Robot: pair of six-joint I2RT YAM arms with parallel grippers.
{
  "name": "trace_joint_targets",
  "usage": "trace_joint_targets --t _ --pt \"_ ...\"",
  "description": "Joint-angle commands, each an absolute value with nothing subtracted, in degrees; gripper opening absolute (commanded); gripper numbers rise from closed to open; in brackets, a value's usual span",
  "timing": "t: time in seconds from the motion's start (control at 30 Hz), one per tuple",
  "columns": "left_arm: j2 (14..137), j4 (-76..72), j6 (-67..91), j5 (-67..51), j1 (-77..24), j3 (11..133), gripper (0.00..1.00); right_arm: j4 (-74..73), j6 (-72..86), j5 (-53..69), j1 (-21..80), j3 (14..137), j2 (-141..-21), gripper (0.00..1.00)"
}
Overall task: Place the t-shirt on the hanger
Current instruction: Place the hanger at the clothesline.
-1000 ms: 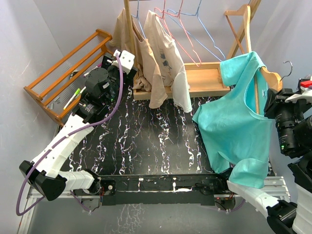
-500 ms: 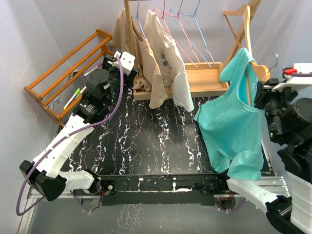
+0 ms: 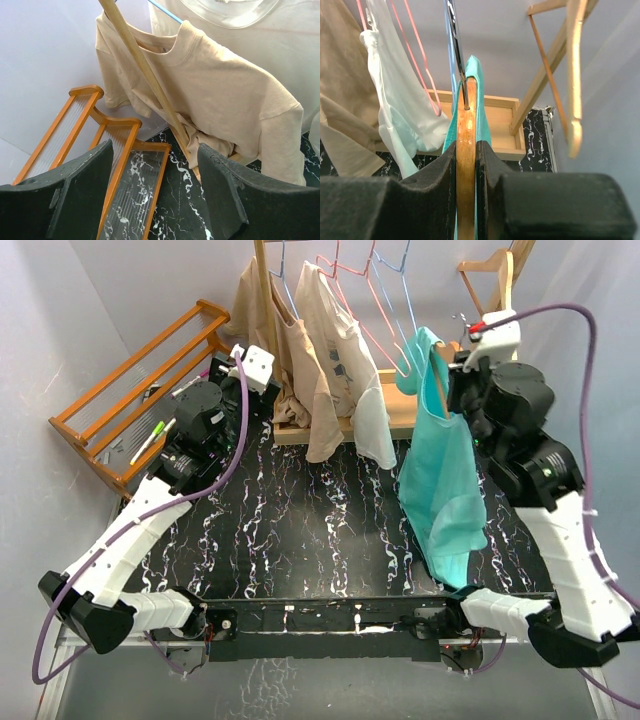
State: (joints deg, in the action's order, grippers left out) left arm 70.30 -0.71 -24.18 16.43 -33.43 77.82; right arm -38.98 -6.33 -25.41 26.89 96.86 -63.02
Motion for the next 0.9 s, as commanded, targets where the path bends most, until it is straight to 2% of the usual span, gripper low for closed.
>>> trace_joint_targets --t 0.0,0.2,0.6,0.87 --pt "67.1 -0.9 -22.9 15.8 -33.1 77.7 0.67 -27.7 -8.9 -25.0 27.1 101.4 -66.9 0.08" --pt "66.4 -0.7 -22.4 15.7 -33.1 77.3 0.67 -25.2 -8.6 -22.6 24.4 103.7 -71.4 0.08" --pt "67.2 -0.5 -21.2 15.4 -33.0 78.1 0.67 -24.6 -1.6 -1.6 6.6 112.4 -81.9 0.08" --pt "68.1 -0.5 -20.5 14.9 -33.0 78.0 0.67 -23.7 -0.1 5.4 3.6 122.2 -91.8 0.08"
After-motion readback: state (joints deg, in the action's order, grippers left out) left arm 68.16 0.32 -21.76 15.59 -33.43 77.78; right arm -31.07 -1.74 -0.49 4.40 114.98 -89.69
